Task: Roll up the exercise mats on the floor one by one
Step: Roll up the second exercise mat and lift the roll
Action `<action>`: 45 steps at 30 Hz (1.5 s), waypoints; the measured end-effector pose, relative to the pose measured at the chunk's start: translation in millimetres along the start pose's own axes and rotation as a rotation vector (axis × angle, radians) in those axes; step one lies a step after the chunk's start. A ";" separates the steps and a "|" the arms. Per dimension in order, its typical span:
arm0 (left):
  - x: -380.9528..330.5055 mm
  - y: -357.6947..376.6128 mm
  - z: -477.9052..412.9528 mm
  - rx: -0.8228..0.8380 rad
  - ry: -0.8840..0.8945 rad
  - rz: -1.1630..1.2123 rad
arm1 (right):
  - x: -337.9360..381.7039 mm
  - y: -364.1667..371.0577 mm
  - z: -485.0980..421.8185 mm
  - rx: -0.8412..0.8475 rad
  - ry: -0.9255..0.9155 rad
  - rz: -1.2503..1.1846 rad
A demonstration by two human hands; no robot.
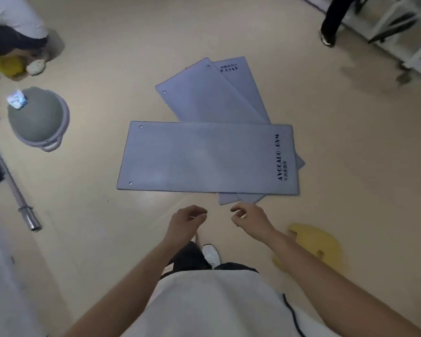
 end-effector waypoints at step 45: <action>-61.0 675.2 -477.2 0.086 -0.314 -0.178 | -564.9 -217.7 -538.9 0.069 0.320 0.144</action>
Point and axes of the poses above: each hand's wrist, its own z-axis away from the middle knuckle, its own y-axis out of the palm, x = y × z, the point moved 1 cm from there along -z, towards the middle knuckle, and after that the axes turned 10 degrees about -x, right-handed, at the moved point
